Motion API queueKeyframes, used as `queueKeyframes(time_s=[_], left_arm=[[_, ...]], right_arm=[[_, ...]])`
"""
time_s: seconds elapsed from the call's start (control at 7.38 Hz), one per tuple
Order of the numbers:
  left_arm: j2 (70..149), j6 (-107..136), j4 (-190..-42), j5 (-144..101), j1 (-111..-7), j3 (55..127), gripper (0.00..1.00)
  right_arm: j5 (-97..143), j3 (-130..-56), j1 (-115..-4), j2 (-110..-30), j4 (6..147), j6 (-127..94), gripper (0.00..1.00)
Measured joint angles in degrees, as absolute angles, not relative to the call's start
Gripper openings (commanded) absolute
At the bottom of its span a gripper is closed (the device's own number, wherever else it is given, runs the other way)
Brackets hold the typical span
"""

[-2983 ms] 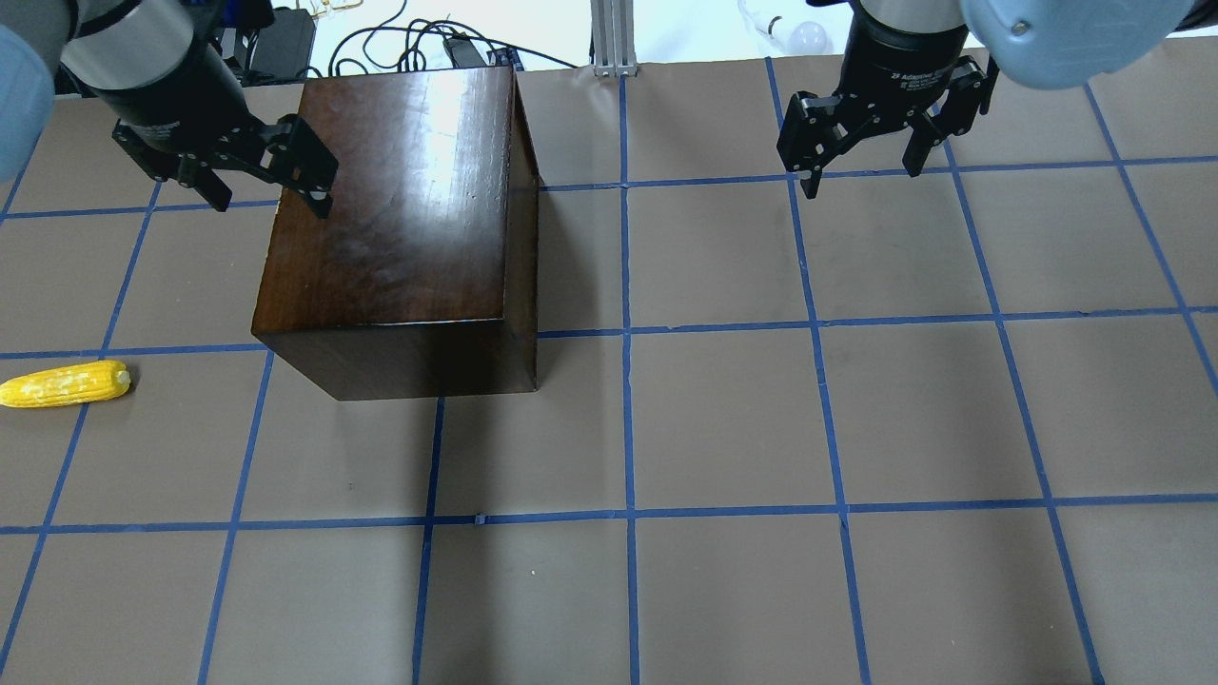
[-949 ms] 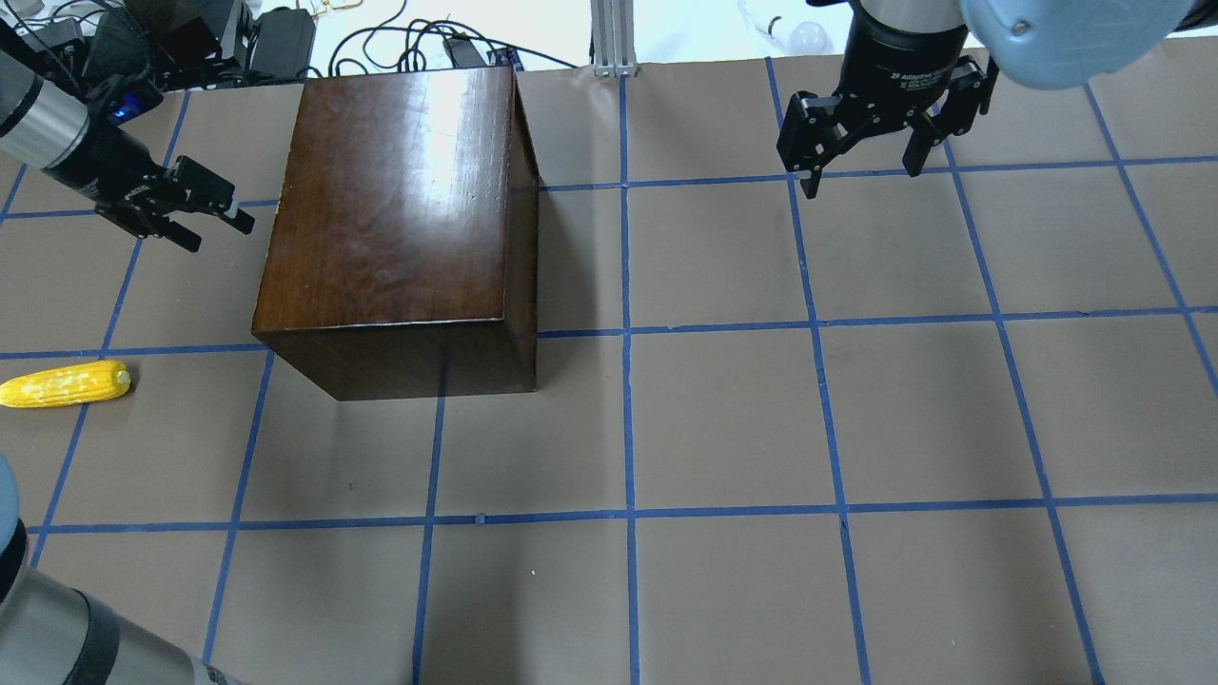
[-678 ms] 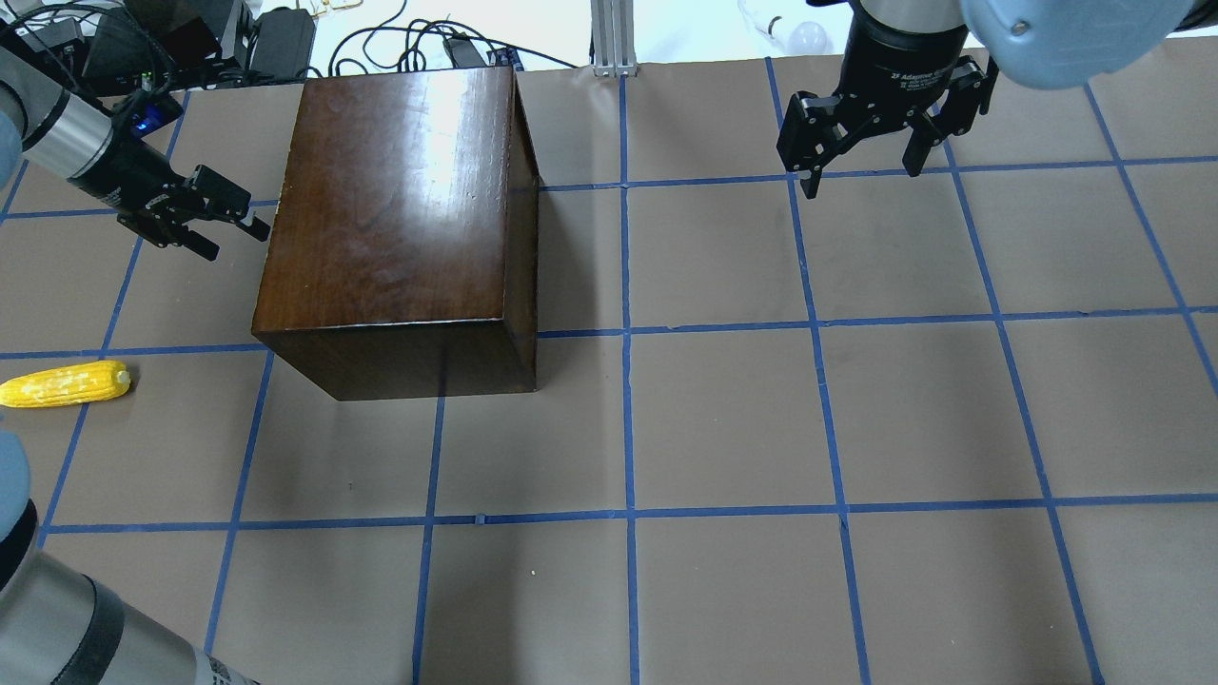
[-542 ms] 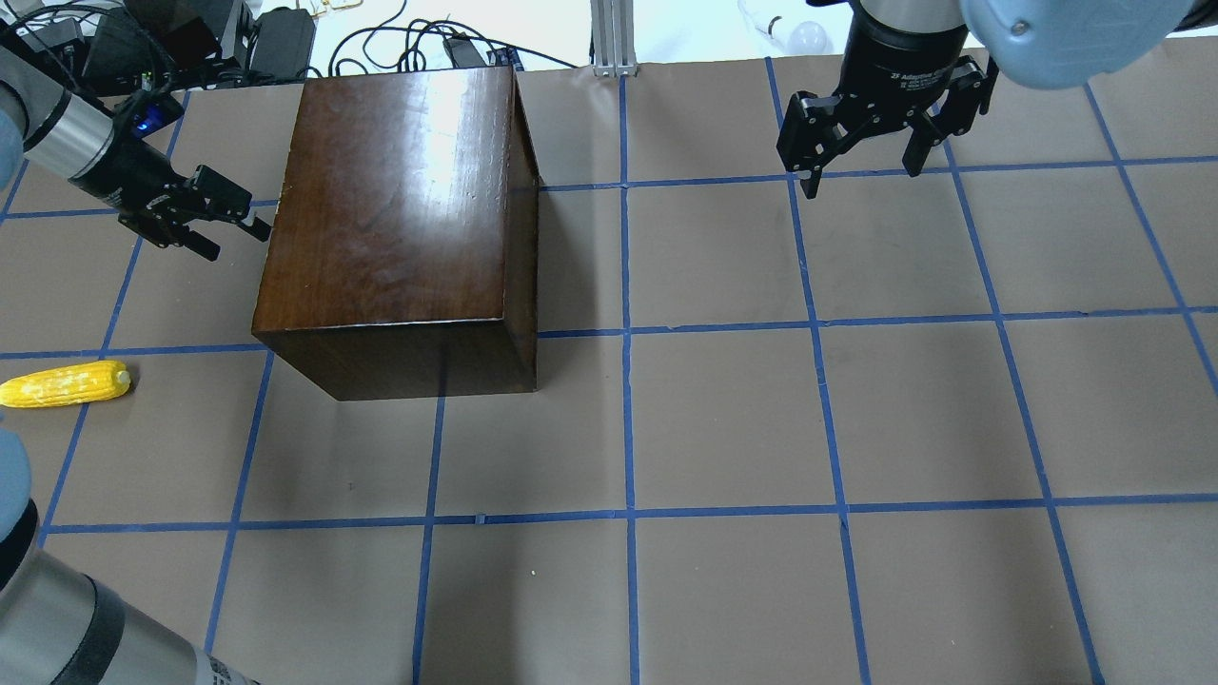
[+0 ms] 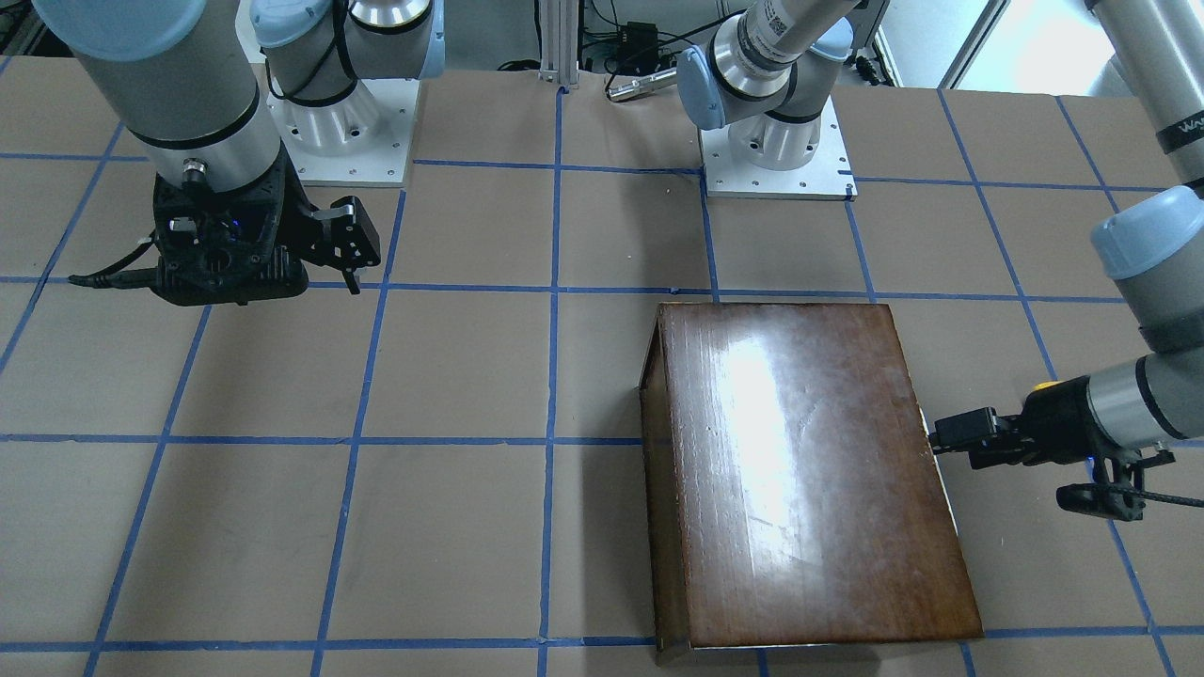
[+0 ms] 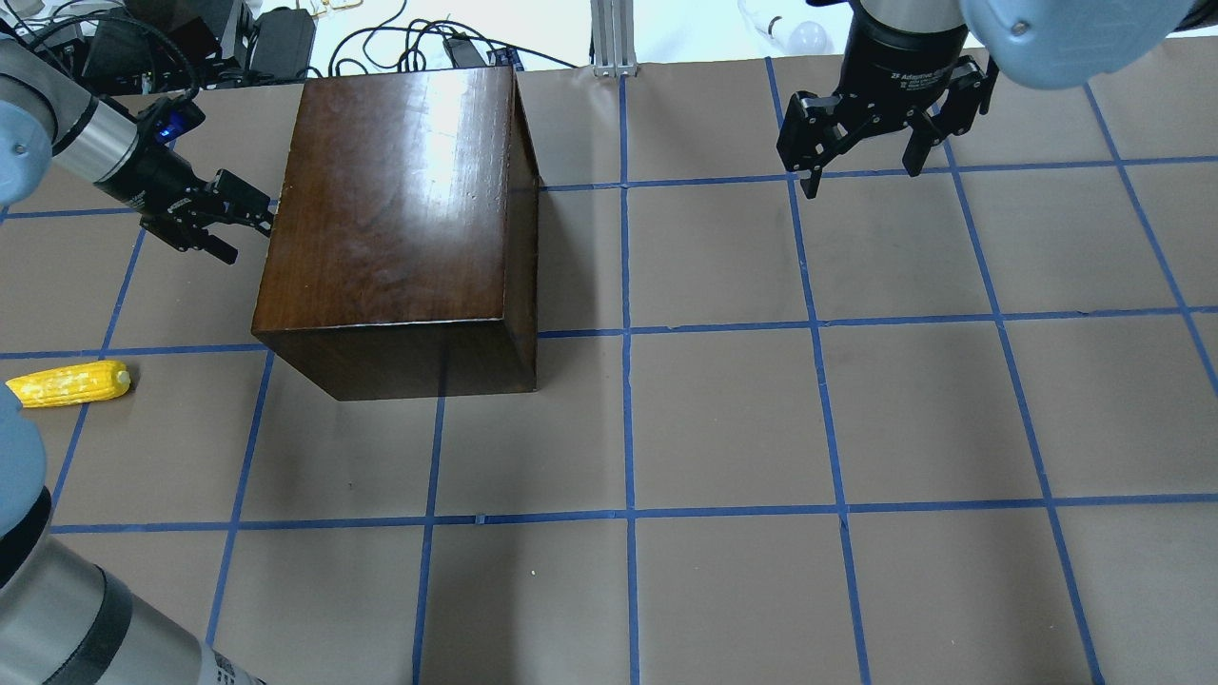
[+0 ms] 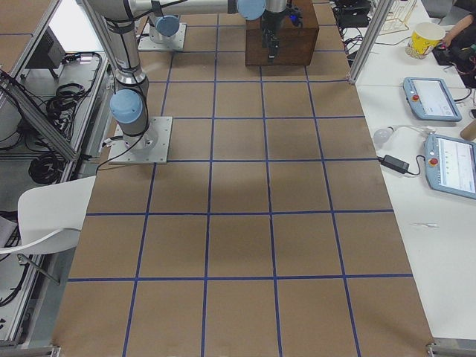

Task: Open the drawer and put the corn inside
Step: 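Lower the left gripper and hook the white drawer handle, then pull the drawer outward by its handle with the left gripper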

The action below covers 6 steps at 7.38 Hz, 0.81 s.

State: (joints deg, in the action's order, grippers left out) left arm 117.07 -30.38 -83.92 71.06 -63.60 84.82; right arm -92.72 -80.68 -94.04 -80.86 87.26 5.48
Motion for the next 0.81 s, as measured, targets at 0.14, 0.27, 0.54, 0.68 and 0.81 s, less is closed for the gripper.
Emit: queueKeyframes(time_s=[0.14, 0.27, 0.54, 0.68, 0.81], left_arm=[[117.54, -30.35, -83.36, 70.99, -63.62, 84.82, 1.0], [117.99, -30.33, -82.87, 70.94, -63.63, 84.81, 1.0], [118.61, -30.18, -82.19, 71.0, -64.13, 84.82, 1.0], [118.67, -30.11, -81.86, 71.13, -64.7, 84.79, 1.0], [118.65, -30.15, -81.39, 71.24, -64.99, 84.73, 1.0]], right_arm=[[-92.72, -80.68, -94.04, -80.86, 87.24, 5.48, 1.0], [-92.72, -80.68, -94.04, -80.86, 87.24, 5.51, 1.0], [-92.72, -80.68, -94.04, -80.86, 87.25, 5.52, 1.0], [-92.73, -80.68, -94.04, -80.86, 87.27, 5.48, 1.0], [-92.73, -80.68, -94.04, -80.86, 87.26, 5.46, 1.0]])
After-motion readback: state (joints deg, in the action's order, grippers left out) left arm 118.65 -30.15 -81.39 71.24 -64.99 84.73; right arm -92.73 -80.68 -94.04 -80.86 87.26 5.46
